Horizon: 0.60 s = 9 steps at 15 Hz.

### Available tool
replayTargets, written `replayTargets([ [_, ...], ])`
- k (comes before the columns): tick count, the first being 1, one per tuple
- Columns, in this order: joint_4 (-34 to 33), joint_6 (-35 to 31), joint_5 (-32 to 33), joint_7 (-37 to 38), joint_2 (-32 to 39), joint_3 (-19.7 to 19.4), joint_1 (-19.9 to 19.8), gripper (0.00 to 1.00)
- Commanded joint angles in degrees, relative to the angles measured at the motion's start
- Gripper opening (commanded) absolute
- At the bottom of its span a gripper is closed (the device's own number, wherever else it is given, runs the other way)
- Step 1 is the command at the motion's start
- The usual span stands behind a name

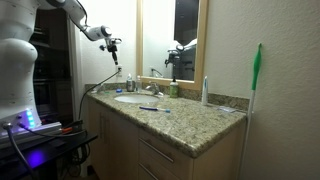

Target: Remove the toothpaste from the silver cup and put it on the right side of the counter

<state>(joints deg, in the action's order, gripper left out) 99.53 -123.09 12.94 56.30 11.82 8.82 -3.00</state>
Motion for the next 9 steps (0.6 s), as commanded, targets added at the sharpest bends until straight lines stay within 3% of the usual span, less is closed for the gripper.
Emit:
replayTargets([
  [1, -1.08, 0.03, -1.03, -0.18, 0.93, -3.8, 3.52, 1.0],
  [3, -3.64, -2.85, 0.19, 6.34, 5.26, -5.84, 5.22, 1.0],
  [8, -17.46, -10.85, -5.39, 18.26, 17.54, -8.92, 8.59, 1.0],
  [9, -20.8, -11.51, -4.56, 21.66, 20.09, -7.8, 7.7, 1.0],
])
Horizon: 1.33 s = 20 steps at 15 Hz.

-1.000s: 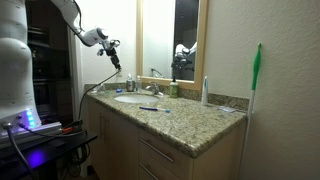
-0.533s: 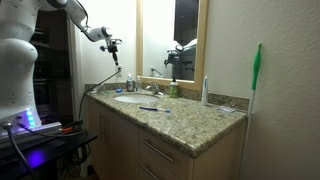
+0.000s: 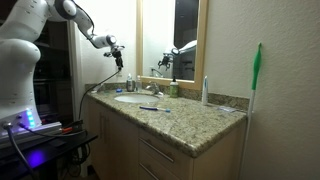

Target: Remove the toothpaste from the silver cup and put it on the right side of the counter

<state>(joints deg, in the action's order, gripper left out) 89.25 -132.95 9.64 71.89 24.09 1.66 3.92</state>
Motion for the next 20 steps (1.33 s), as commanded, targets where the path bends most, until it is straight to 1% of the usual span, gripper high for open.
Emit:
replayTargets([
  [1, -14.24, -1.02, -1.95, 8.89, 10.2, -3.83, 3.34, 1.0],
  [2, -17.01, 1.01, -0.59, 13.31, 11.52, -5.32, 4.69, 1.0],
  [3, -9.35, -1.38, -1.46, 7.91, 7.02, -3.9, 3.41, 1.0],
  [5, -13.85, -1.08, -1.18, 11.43, 10.05, -5.41, 4.69, 1.0],
  [6, -14.82, 4.6, -0.84, 8.37, 9.57, -5.06, 4.59, 1.0],
  [7, -16.29, 8.91, 0.09, 7.44, 10.15, -5.61, 5.01, 1.0],
  [10, -26.28, 23.19, 3.61, 9.03, 15.1, -8.41, 6.3, 1.0],
  [11, -28.95, 27.1, 4.12, 8.41, 16.36, -8.46, 6.1, 1.0],
  [12, -21.94, 20.98, 2.9, 9.1, 12.3, -7.3, 5.55, 1.0],
  [13, -24.08, 23.9, 3.41, 9.11, 13.22, -7.6, 5.59, 1.0],
  [16, -27.61, 26.82, 3.07, 8.37, 15.92, -7.57, 5.31, 1.0],
  [17, -30.31, 26.48, 1.4, 9.09, 18.61, -7.12, 4.6, 1.0],
  [18, -33.7, 25.71, -2.18, 11.85, 21.64, -6.35, 3.52, 1.0],
  [20, -37.11, 21.86, -5.58, 15.58, 24.95, -6.38, 3.01, 1.0],
])
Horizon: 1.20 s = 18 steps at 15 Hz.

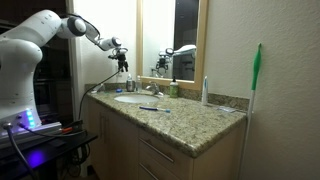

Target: Remove the toothpaste from the silver cup and put it on the right side of the counter

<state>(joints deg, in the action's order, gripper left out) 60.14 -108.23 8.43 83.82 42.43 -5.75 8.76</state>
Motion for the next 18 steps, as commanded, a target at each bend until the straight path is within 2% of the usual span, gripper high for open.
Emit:
replayTargets([
  [1, -9.92, -4.89, -5.41, 5.28, 8.34, 0.88, -1.92, 1.0],
  [2, -11.23, -8.31, -5.76, 6.91, 10.14, 0.64, -1.94, 1.0],
  [3, -5.38, -5.61, -3.91, 4.7, 5.65, 0.07, -0.9, 1.0],
  [7, -9.56, -8.82, -3.9, 7.66, 10.0, -0.56, -1.1, 1.0],
  [10, -9.77, -9.58, -3.96, 11.1, 10.32, -1.53, -1.23, 1.0],
  [11, -9.01, -8.69, -4.1, 9.04, 9.56, -0.81, -1.15, 1.0],
  [17, -9.43, -7.84, -4.49, 10.55, 10.0, -1.22, -1.47, 1.0],
  [18, -9.68, -7.17, -4.84, 10.32, 10.18, -1.02, -1.75, 0.77],
])
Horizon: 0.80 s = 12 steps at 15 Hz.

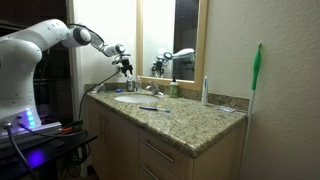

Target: Remove the toothpaste from the silver cup and put it on the right side of the counter

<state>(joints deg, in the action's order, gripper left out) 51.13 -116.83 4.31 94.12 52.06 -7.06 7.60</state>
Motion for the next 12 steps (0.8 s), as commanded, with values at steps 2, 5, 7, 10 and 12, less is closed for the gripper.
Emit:
replayTargets([
  [2, -0.74, 1.48, -0.68, 0.35, 0.86, 0.08, -0.77, 0.66],
  [5, -0.96, 1.74, -0.89, 0.15, 1.27, 0.23, -1.35, 0.45],
  [7, -0.93, 1.83, -1.16, -0.3, 1.45, 0.39, -1.97, 0.31],
  [10, -1.87, 3.29, -2.69, -1.07, 1.53, 1.34, -3.0, 0.18],
  [12, -3.13, 5.05, -3.98, -0.69, 1.71, 1.97, -3.38, 0.12],
])
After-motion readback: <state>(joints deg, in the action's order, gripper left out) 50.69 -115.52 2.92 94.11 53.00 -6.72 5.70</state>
